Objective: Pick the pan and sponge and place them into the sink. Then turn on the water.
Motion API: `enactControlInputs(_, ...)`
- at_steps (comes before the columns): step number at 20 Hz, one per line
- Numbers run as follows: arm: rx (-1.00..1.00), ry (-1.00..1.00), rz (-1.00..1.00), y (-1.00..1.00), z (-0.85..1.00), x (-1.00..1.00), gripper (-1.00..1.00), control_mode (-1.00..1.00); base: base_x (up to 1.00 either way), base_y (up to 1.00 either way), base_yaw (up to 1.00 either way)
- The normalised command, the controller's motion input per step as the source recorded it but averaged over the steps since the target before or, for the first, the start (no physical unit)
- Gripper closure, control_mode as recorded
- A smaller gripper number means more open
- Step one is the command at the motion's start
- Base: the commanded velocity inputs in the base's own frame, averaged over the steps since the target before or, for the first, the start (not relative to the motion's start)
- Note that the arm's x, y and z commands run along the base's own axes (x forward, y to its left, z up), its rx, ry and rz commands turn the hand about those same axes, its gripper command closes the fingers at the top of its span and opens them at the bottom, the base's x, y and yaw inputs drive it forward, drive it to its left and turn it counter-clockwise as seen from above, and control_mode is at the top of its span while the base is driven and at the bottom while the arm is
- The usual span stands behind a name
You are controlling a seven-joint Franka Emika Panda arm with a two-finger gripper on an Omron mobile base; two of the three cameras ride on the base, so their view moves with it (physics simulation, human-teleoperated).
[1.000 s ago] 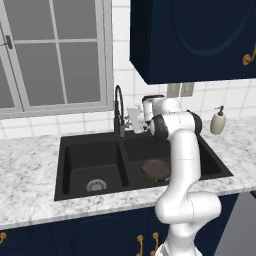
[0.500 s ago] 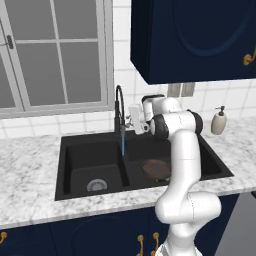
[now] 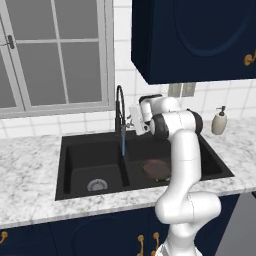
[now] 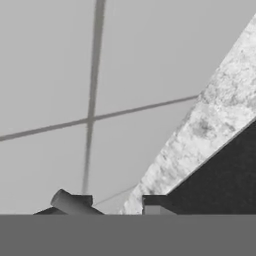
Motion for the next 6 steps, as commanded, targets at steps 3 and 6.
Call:
enactControlInputs(3,0.0,0.07,0.0,-0.04,-0.32,0.0,1.0,-1.0,0.0,0.0,0.0)
enactControlInputs(6,0.0,0.01,0.0,0.0,-0.12,0.0,1.0,-1.0,0.0,0.0,0.0)
